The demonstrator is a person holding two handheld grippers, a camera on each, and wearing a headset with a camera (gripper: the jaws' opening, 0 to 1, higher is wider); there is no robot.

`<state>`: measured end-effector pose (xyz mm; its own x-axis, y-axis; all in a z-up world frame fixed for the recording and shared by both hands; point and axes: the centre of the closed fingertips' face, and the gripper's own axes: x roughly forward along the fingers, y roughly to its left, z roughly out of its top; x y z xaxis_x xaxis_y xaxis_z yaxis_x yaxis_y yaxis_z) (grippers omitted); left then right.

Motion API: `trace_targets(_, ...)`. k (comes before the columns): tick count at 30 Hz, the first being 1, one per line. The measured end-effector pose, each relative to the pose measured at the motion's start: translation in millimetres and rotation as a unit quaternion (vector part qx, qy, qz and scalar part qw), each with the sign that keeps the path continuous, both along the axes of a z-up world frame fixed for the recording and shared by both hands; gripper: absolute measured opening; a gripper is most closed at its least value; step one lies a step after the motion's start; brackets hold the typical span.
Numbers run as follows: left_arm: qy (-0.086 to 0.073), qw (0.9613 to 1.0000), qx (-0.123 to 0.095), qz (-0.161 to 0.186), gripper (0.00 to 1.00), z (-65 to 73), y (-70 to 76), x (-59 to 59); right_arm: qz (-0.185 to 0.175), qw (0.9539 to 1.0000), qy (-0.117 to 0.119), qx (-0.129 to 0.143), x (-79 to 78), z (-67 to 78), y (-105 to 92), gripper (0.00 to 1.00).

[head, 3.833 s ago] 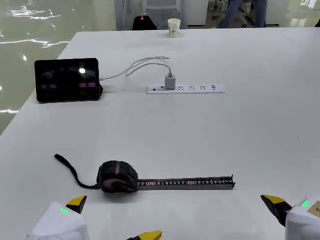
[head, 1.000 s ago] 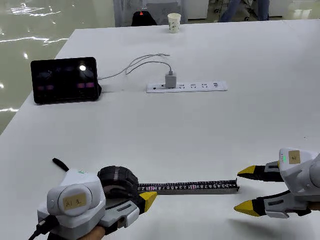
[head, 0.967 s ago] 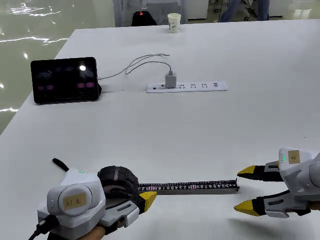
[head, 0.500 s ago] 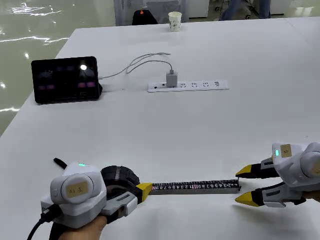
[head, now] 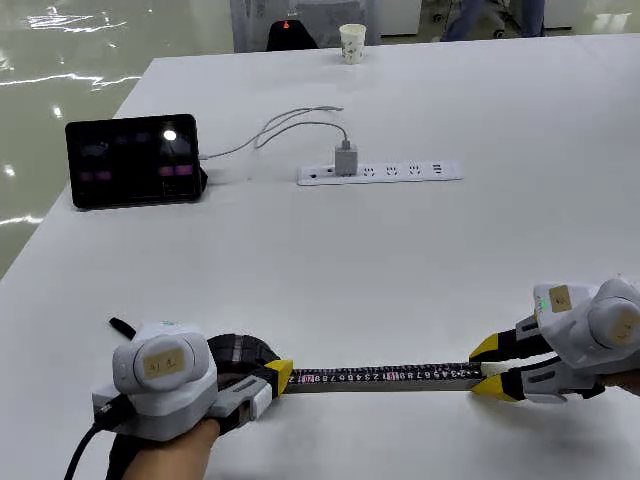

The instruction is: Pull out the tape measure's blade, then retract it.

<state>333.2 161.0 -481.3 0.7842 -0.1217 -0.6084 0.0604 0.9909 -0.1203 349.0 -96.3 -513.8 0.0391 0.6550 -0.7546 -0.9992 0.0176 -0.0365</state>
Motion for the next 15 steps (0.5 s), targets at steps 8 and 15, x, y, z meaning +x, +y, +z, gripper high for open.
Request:
trace_targets(8, 0.011, 0.9998, 0.002, 0.017, 0.61, -6.0, 4.3, 2.5, 0.012, 0.9999, -0.001, -0.006, 1.6, -3.2, 0.0, 0.12)
trace_targets(15, 0.017, 0.9995, 0.003, 0.025, 0.62, -10.1, 4.5, 4.6, 0.022, 0.9997, -0.005, -0.010, 1.7, -5.1, -0.6, 0.12)
